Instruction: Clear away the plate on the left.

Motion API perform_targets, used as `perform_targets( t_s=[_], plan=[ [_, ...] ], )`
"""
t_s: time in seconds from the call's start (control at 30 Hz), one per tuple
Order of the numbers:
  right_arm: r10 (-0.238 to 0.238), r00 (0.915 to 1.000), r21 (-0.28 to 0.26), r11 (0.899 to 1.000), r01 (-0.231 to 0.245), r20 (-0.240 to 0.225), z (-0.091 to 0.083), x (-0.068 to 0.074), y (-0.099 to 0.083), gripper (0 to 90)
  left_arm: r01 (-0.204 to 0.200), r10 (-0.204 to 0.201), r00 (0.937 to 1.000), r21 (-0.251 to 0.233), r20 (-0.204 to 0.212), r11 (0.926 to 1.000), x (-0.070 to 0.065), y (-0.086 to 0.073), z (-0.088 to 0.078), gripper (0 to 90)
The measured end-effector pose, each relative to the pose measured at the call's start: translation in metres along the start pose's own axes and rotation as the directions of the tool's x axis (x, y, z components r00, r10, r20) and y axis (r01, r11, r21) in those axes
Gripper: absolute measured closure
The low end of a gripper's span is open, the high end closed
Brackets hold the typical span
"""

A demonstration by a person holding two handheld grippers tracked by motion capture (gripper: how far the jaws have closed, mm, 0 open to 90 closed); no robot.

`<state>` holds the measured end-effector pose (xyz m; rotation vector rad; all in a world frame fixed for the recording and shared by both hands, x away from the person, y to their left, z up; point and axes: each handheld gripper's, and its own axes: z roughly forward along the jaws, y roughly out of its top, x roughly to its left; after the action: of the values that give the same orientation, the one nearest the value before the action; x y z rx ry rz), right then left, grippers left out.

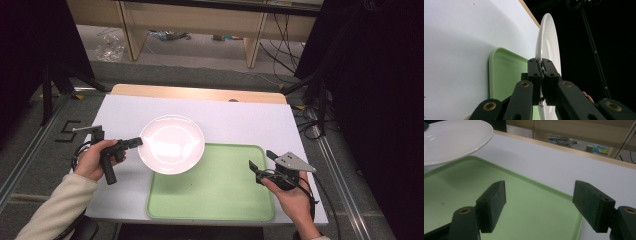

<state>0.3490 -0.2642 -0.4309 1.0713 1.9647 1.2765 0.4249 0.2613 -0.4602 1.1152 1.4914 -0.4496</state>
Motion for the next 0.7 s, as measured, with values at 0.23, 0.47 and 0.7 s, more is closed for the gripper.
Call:
perform_targets(
  t_s=[0.23, 0.47, 0.7],
  plan=[
    [0.000, 1.0000, 0.008, 1.000, 0.000, -0.006, -0.001, 0.000, 0.000, 27.5, -0.005, 0.005, 1.0000, 0.008, 0.002, 1.0000, -0.002, -0.003, 0.004, 86.1],
    [0.000, 1.0000, 0.008, 1.000, 0.000, -0.006, -0.001, 0.000, 0.000, 27.5, -0.008, 0.008, 1.0000, 0.024, -0.005, 0.9997, -0.004, -0.006, 0.008, 86.1],
    [0.001, 1.0000, 0.007, 1.000, 0.000, -0.007, -0.001, 0.000, 0.000, 27.5, -0.012, 0.012, 0.9999, 0.029, 0.002, 0.9995, -0.006, -0.008, 0.011, 86.1]
  ],
)
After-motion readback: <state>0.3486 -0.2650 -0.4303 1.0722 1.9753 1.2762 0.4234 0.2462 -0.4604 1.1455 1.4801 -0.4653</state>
